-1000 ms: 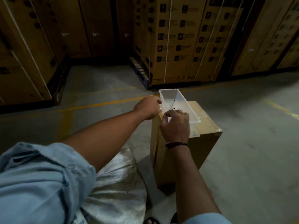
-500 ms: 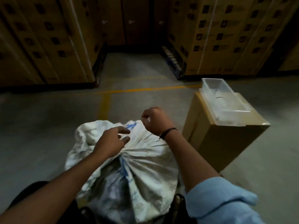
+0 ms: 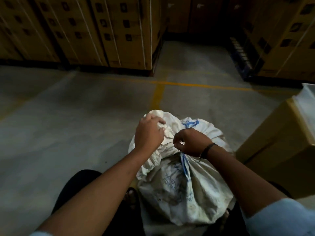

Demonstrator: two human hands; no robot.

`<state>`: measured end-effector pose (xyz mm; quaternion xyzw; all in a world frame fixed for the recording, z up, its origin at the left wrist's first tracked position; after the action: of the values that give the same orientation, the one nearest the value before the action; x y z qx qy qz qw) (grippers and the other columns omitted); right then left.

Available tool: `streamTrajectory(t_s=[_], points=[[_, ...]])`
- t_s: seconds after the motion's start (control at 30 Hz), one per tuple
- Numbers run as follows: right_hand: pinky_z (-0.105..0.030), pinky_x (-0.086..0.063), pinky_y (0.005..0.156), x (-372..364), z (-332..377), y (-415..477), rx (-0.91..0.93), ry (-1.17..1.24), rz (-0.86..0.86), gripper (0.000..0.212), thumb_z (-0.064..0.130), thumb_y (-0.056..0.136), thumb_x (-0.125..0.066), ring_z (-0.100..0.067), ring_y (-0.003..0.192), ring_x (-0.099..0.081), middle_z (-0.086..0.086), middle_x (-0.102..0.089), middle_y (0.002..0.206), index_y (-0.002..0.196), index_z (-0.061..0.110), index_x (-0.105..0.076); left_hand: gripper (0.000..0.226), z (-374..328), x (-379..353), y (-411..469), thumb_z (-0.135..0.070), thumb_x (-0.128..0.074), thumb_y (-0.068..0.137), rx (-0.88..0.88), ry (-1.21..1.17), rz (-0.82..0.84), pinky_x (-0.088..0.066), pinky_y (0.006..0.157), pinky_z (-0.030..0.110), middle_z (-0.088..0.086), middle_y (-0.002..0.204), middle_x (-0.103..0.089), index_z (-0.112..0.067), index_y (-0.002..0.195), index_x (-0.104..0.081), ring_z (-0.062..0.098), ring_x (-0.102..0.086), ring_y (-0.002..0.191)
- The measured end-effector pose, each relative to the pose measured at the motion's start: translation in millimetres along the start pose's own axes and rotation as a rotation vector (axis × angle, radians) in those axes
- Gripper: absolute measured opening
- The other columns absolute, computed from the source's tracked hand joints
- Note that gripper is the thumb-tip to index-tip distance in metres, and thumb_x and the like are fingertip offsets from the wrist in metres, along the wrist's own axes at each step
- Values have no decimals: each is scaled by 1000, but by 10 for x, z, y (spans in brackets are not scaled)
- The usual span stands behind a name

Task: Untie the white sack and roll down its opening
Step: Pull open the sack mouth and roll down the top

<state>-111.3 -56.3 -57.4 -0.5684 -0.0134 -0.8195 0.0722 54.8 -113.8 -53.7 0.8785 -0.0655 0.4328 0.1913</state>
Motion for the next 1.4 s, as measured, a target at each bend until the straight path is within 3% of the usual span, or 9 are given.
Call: streamTrajectory(t_s=[0.13, 0.27, 0.47, 0.6, 0.7, 0.9, 1.23, 1.3, 1.4], points=[[-38, -57, 66, -71, 41, 233, -17, -33, -56, 21, 35, 80, -51, -17, 74, -63, 6, -70, 81, 82, 27, -70, 25, 32, 2, 200, -40, -67, 85, 93, 72, -159, -45, 91, 39, -2, 121, -50, -31, 108, -63, 26, -48, 109], [-35, -56, 64, -77, 34, 448, -50, -51, -106, 15, 21, 79, -57, -22, 75, -66, 1, -71, 80, 78, 25, -71, 42, 150, -129, 308, -46, -56, 94, 319, -60, 20, -42, 97, 43, 8, 138, -45, -29, 131, -47, 34, -50, 119], [-36, -55, 68, -100, -11, 532, -75, -30, -140, 15, 20, 80, -62, -25, 84, -66, -1, -69, 93, 92, 26, -68, 31, 123, -202, 418, -21, -48, 99, 143, -309, 64, -46, 80, 29, -3, 125, -62, -34, 125, -59, 16, -60, 108], [-35, -49, 83, 80, 85, 540, 114, -63, -466, 48, 12, 74, -65, -27, 102, -55, -6, -52, 124, 120, 15, -52, 40, 108, -277, 444, -8, -57, 92, 195, -461, 173, -52, 78, 26, -5, 112, -71, -28, 127, -62, 14, -67, 99], [-36, -43, 97, 69, -4, 545, 201, -235, -340, 66, 15, 72, -71, -26, 118, -50, -3, -53, 135, 134, 19, -47, 45, 87, -318, 454, -12, -68, 85, 143, -395, 201, -55, 85, 29, -3, 111, -73, -27, 127, -61, 14, -69, 100], [-36, -48, 62, 123, -260, 431, 89, -277, -301, 9, 19, 81, -63, -35, 70, -64, -3, -65, 85, 89, 21, -63, 61, 80, -297, 427, -38, -80, 73, 29, -159, 226, -52, 90, 33, -11, 125, -63, -40, 129, -54, 16, -60, 112], [-34, -45, 47, 696, -647, -88, -89, -343, -652, 3, 20, 77, -57, -31, 62, -57, 0, -58, 79, 80, 20, -55, 101, -234, -271, 342, -99, -57, 49, 30, -44, 352, -55, 90, 40, -10, 130, -63, -40, 131, -54, 16, -62, 115], [-38, -50, 54, 753, -648, -153, -124, -339, -582, 6, 19, 74, -57, -29, 75, -57, 0, -58, 84, 80, 22, -56, 92, -313, -322, 354, -89, -66, 55, 53, -59, 376, -55, 89, 40, -6, 126, -67, -37, 130, -56, 20, -64, 112], [-46, -48, 95, 722, -546, -196, -24, -355, -326, 42, 19, 65, -62, -29, 119, -46, -4, -52, 126, 107, 24, -59, 63, -492, -435, 336, -52, -78, 76, -14, -52, 437, -54, 91, 40, 1, 125, -69, -33, 133, -58, 26, -65, 112]])
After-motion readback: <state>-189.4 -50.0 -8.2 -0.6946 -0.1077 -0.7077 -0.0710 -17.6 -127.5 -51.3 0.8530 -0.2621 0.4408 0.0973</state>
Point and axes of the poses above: each hand's wrist, its own y-axis towards the middle knuckle, its own x-axis out of the back of the hand, z = x × y, the point moved 2 cm from there along y, towards the middle knuckle
